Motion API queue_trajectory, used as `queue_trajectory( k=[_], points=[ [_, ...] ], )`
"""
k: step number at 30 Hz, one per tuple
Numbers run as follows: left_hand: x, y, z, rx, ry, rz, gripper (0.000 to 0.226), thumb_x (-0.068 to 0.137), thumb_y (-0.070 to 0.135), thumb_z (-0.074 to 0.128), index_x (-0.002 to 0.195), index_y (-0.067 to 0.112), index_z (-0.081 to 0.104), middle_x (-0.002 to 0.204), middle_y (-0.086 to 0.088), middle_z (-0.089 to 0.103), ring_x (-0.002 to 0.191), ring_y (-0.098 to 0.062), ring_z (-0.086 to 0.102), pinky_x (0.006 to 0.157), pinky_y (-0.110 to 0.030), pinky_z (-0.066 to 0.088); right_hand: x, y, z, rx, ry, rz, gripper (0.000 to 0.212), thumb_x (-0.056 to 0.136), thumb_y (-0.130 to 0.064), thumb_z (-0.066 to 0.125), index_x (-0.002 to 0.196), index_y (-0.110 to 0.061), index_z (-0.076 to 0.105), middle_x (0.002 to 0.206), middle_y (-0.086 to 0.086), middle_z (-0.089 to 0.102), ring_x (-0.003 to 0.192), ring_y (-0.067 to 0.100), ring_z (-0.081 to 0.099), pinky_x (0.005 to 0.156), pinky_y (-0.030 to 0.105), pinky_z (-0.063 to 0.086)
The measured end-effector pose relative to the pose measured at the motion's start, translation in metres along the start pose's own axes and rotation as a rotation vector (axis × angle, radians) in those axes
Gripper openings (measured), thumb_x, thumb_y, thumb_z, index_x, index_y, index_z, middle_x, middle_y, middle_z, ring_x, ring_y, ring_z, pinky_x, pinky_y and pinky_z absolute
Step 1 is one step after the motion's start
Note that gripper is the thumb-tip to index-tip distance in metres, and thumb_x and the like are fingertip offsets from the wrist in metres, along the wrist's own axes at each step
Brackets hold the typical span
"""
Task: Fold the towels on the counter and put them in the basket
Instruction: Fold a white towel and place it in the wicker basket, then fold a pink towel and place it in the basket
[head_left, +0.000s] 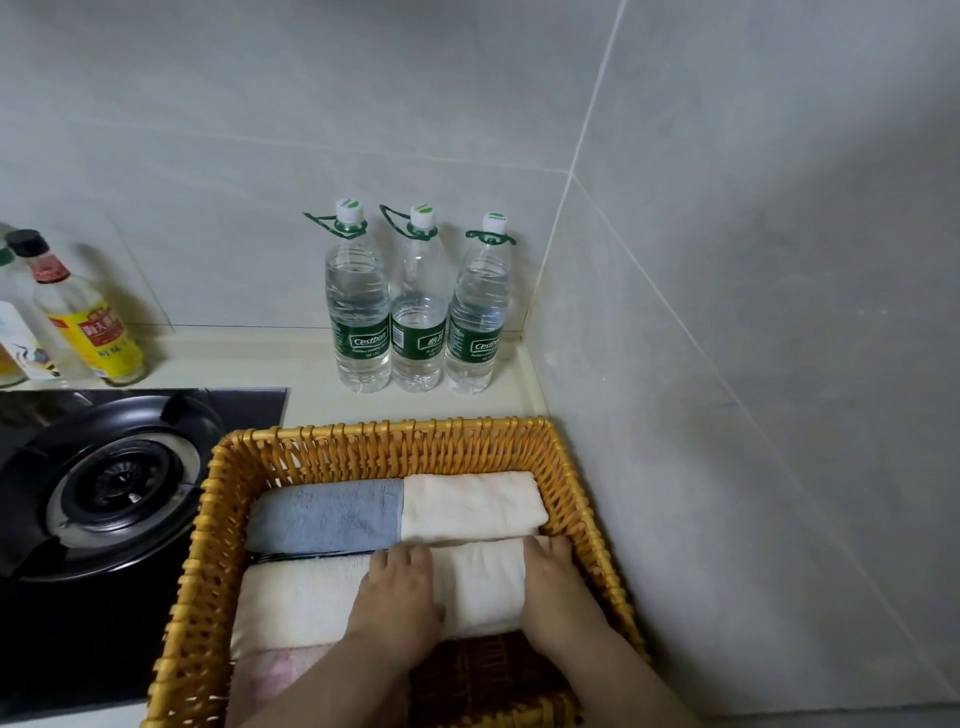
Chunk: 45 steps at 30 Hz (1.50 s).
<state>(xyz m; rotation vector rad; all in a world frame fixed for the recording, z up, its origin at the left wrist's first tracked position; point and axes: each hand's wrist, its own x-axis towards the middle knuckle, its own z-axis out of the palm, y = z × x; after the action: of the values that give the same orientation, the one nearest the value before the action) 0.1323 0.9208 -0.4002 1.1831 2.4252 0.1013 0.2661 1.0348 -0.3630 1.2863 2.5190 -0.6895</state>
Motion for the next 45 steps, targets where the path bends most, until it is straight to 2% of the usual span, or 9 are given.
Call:
queue_trajectory(
  k=[7, 10, 14, 24, 27, 31, 34, 38, 45],
  points=[
    [-0.006, -0.003, -0.016, 0.226, 0.192, 0.301, 0.059, 0.045, 0.053, 0.085, 0.084, 0.016, 0.062, 0.084, -0.004, 0.056, 0.072, -0.022, 0.058, 0.058, -0.033, 0.050, -0.004, -0.008, -0.006, -0.338, 0.113, -0.054, 0.045, 0.090, -0.006, 0.055, 0.133, -0.015, 0.044, 0.133, 0.010, 0.038, 0.109, 0.023, 0.047, 0.093, 0.032, 0.047],
    [-0.001, -0.005, -0.027, 0.097, 0.071, 0.399, 0.028, 0.079, 0.048, 0.060, 0.088, 0.023, 0.052, 0.095, 0.002, 0.056, 0.091, -0.021, 0.058, 0.069, -0.030, 0.040, -0.001, -0.005, -0.015, -0.126, -0.003, -0.097, 0.036, 0.088, -0.006, 0.052, 0.121, -0.019, 0.047, 0.121, 0.005, 0.045, 0.088, 0.015, 0.049, 0.074, 0.027, 0.047],
    [0.010, -0.013, -0.018, 0.002, -0.105, 0.390, 0.024, 0.075, 0.047, 0.059, 0.081, 0.027, 0.045, 0.096, 0.005, 0.060, 0.092, -0.017, 0.057, 0.069, -0.026, 0.036, 0.011, -0.005, -0.015, 0.165, -0.141, -0.038, 0.014, 0.083, -0.024, 0.054, 0.093, -0.027, 0.044, 0.098, -0.002, 0.051, 0.078, 0.010, 0.051, 0.060, 0.026, 0.044],
    [0.019, -0.014, -0.016, 0.009, -0.144, 0.311, 0.038, 0.071, 0.060, 0.062, 0.074, 0.030, 0.039, 0.087, 0.010, 0.050, 0.079, -0.012, 0.048, 0.068, -0.027, 0.037, 0.027, 0.002, 0.001, 0.123, -0.158, -0.025, 0.045, 0.080, -0.037, 0.069, 0.114, -0.019, 0.044, 0.110, -0.005, 0.040, 0.100, 0.014, 0.048, 0.077, 0.025, 0.043],
    [0.018, -0.019, -0.014, 0.061, 0.211, 0.416, 0.046, 0.067, 0.071, 0.057, 0.089, 0.030, 0.057, 0.091, 0.008, 0.057, 0.081, -0.013, 0.052, 0.071, -0.028, 0.049, 0.026, 0.004, -0.003, 0.006, 0.088, -0.240, 0.039, 0.086, -0.042, 0.052, 0.119, -0.020, 0.050, 0.125, -0.001, 0.046, 0.117, 0.016, 0.046, 0.100, 0.030, 0.042],
    [0.025, -0.031, -0.003, 0.219, 0.170, 0.348, 0.109, 0.063, 0.085, 0.045, 0.134, 0.002, 0.051, 0.143, -0.013, 0.049, 0.139, -0.026, 0.025, 0.105, -0.044, 0.025, 0.036, -0.009, 0.010, -0.240, 0.195, -0.450, 0.074, 0.090, -0.052, 0.038, 0.153, -0.018, 0.019, 0.162, 0.001, 0.002, 0.150, 0.020, 0.000, 0.122, 0.033, -0.005],
    [0.031, -0.037, 0.004, 0.241, 0.023, 0.332, 0.113, 0.068, 0.089, 0.032, 0.142, 0.004, 0.039, 0.151, -0.016, 0.037, 0.147, -0.024, 0.004, 0.111, -0.045, 0.010, 0.046, -0.005, 0.024, -0.344, 0.056, -0.408, 0.079, 0.081, -0.062, 0.045, 0.144, -0.013, 0.039, 0.154, 0.011, 0.034, 0.142, 0.023, 0.034, 0.115, 0.038, 0.009],
    [0.032, -0.037, 0.008, 0.250, 0.036, 0.362, 0.114, 0.072, 0.088, 0.019, 0.142, 0.009, -0.024, 0.146, -0.003, -0.037, 0.139, -0.022, -0.035, 0.112, -0.040, -0.023, 0.054, 0.008, 0.038, -0.346, -0.035, -0.393, 0.084, 0.080, -0.067, 0.044, 0.141, -0.008, 0.045, 0.148, 0.013, 0.045, 0.136, 0.025, 0.043, 0.108, 0.038, 0.017],
    [0.043, -0.043, 0.019, 0.276, 0.062, 0.373, 0.116, 0.074, 0.090, 0.015, 0.148, 0.003, -0.006, 0.155, -0.008, -0.021, 0.143, -0.026, -0.022, 0.116, -0.045, -0.011, 0.068, 0.014, 0.051, -0.348, 0.016, -0.401, 0.084, 0.088, -0.068, 0.031, 0.142, -0.004, 0.045, 0.150, 0.014, 0.041, 0.140, 0.025, 0.029, 0.113, 0.038, 0.013]
  ],
)
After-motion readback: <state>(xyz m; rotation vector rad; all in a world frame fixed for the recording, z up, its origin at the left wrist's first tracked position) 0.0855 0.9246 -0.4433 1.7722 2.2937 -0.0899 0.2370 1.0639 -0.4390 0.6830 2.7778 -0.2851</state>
